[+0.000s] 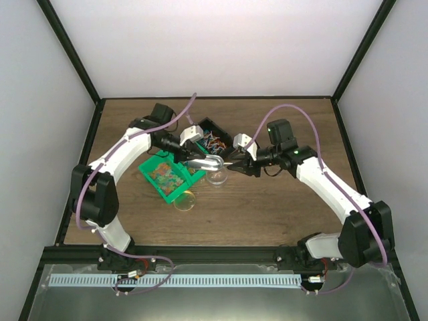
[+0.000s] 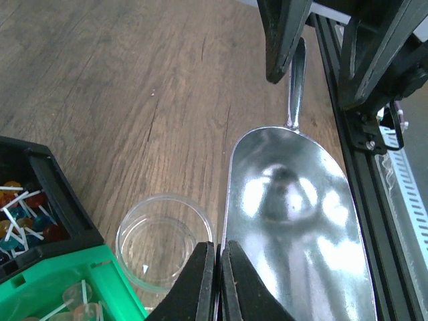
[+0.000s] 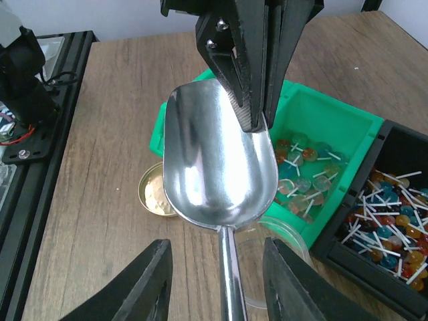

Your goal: Pack the candies

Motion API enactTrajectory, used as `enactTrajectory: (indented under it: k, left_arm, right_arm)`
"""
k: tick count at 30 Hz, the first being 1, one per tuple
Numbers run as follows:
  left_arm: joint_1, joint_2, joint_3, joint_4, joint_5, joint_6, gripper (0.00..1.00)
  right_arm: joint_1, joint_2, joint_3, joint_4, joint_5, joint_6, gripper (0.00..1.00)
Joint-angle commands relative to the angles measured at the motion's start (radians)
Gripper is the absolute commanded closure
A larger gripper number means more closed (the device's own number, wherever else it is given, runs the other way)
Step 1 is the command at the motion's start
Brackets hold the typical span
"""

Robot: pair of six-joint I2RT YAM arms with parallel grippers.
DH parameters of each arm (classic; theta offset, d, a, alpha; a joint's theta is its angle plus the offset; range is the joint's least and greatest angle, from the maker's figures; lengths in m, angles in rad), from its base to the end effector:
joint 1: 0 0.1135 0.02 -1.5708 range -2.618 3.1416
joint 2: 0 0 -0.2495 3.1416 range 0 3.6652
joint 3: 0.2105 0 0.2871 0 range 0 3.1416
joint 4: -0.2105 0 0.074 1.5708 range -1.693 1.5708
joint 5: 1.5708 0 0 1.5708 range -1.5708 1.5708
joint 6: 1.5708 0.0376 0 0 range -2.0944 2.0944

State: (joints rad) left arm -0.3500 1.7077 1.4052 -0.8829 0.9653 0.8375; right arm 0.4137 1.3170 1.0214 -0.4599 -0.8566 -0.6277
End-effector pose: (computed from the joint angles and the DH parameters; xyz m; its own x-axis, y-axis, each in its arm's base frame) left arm 0.3424 -0.1579 0.2459 -0.2219 0.5312 -0.8177 0.9717 0.0508 -0.2307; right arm 0.2772 0.1527 0.2630 -0.0577 -0.4455 -0.8934 -0.9895 0.1446 -0.0082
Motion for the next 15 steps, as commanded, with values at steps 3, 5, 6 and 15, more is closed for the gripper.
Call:
enactTrajectory:
  k: [3, 5, 6, 15]
  left_arm:
    - [0.003, -0.042, -0.015, 0.078, 0.086, -0.042, 0.96]
    - [0.004, -0.048, -0.015, 0.08, 0.086, -0.042, 0.96]
    - [0.003, -0.049, -0.015, 0.081, 0.085, -0.042, 0.96]
    - [0.004, -0.054, -0.014, 0.076, 0.081, -0.031, 0.96]
  right_arm:
    - [-0.003, 0.017, 0.023, 0.01, -0.055, -0.011, 0.62]
    - [-0.002, 0.02, 0.023, 0.003, -0.056, -0.017, 0.63]
    - [-0.002, 0.022, 0.024, 0.0, -0.058, -0.016, 0.65]
    - [-0.003, 0.028, 0.048, -0.012, -0.076, -0.009, 0.82]
